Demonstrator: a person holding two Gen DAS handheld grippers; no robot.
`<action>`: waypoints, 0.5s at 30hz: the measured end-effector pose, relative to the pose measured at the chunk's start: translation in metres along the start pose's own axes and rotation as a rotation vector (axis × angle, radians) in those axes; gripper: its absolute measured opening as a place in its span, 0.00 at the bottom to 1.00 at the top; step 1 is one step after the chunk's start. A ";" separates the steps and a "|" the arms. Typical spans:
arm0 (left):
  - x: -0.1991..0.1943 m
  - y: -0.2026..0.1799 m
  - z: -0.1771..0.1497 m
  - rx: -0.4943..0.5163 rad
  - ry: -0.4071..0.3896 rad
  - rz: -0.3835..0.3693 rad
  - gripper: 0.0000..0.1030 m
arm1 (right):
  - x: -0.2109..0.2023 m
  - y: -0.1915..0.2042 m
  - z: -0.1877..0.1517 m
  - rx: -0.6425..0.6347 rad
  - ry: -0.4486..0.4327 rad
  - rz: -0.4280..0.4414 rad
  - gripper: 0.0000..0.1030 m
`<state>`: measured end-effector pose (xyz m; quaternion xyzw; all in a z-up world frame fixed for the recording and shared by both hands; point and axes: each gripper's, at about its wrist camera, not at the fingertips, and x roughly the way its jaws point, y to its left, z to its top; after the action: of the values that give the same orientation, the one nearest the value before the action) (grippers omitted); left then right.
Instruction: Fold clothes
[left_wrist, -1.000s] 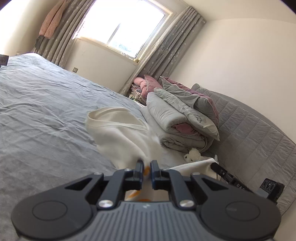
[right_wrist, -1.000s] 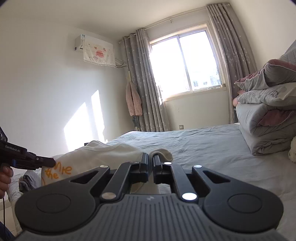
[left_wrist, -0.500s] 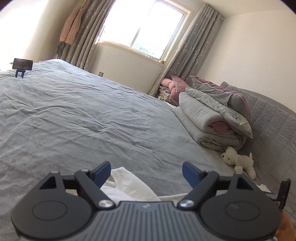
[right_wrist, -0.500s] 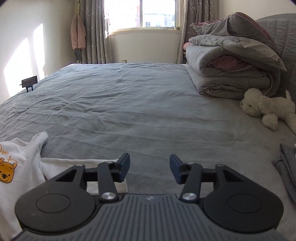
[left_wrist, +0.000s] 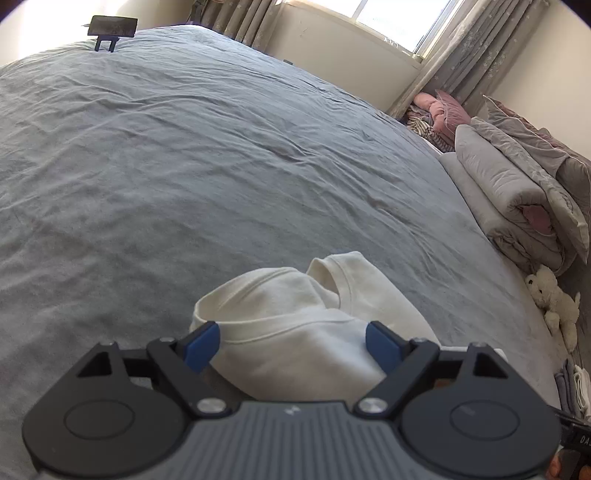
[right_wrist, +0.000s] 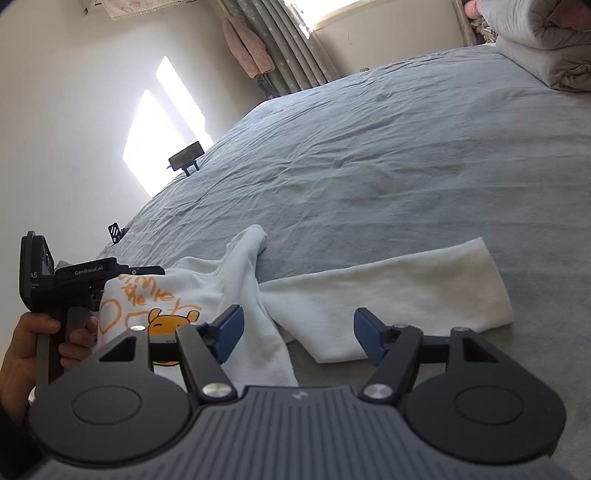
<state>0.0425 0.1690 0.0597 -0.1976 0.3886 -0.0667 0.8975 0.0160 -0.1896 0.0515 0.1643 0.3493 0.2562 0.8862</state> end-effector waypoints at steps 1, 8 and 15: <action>0.000 -0.003 -0.001 0.006 -0.001 -0.007 0.84 | 0.005 0.005 -0.002 -0.006 0.007 0.020 0.68; 0.004 -0.027 -0.009 0.045 -0.010 -0.057 0.83 | 0.038 0.031 -0.022 -0.094 0.057 0.069 0.43; -0.013 -0.028 -0.001 0.056 -0.068 -0.100 0.90 | -0.010 0.075 -0.006 -0.389 -0.036 -0.109 0.04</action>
<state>0.0337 0.1465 0.0794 -0.1939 0.3453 -0.1156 0.9110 -0.0200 -0.1335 0.0875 -0.0244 0.2856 0.2675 0.9199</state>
